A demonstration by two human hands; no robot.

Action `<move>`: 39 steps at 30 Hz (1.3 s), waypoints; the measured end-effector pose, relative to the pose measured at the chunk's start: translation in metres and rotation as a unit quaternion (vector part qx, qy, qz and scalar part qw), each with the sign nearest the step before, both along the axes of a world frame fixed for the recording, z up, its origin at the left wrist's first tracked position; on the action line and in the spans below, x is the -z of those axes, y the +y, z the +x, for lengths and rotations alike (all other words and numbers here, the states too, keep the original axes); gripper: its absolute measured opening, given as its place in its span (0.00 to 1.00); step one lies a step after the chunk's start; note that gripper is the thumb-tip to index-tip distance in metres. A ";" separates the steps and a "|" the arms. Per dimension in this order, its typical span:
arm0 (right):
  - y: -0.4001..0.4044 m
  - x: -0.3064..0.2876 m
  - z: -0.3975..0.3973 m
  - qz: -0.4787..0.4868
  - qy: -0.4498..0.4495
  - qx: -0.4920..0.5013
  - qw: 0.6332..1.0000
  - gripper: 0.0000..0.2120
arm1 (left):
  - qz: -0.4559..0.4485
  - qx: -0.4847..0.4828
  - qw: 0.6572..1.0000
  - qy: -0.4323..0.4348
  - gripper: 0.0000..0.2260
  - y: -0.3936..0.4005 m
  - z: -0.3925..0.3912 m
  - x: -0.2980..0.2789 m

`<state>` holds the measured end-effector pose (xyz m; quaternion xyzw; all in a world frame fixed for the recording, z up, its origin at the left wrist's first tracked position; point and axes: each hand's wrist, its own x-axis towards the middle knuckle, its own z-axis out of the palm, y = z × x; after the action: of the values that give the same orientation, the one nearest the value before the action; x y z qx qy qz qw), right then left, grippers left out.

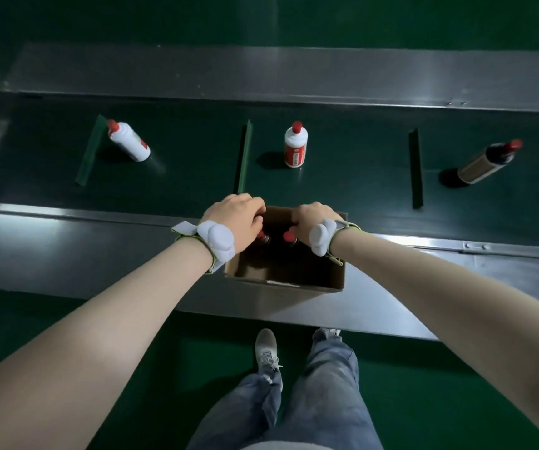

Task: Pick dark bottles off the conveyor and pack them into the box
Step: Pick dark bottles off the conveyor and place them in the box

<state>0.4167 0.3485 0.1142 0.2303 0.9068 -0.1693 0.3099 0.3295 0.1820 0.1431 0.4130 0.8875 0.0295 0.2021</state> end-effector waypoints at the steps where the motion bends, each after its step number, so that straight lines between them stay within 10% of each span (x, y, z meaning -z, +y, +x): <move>1: 0.007 -0.013 0.001 0.010 0.015 0.009 1.000 0.13 | 0.004 0.005 1.000 0.004 0.12 0.011 0.000 -0.005; 19: 0.309 -0.087 0.102 0.091 0.135 0.195 0.967 0.12 | 0.021 0.133 0.991 0.021 0.15 0.327 0.042 -0.048; 39: 0.567 0.144 0.132 0.140 0.039 0.287 0.947 0.20 | -0.110 0.211 0.970 0.041 0.16 0.555 0.015 0.118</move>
<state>0.5482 0.9160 -0.0294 0.5152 0.8283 -0.1310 0.1768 0.3442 0.7374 0.0252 0.5669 0.7857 -0.1283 0.2117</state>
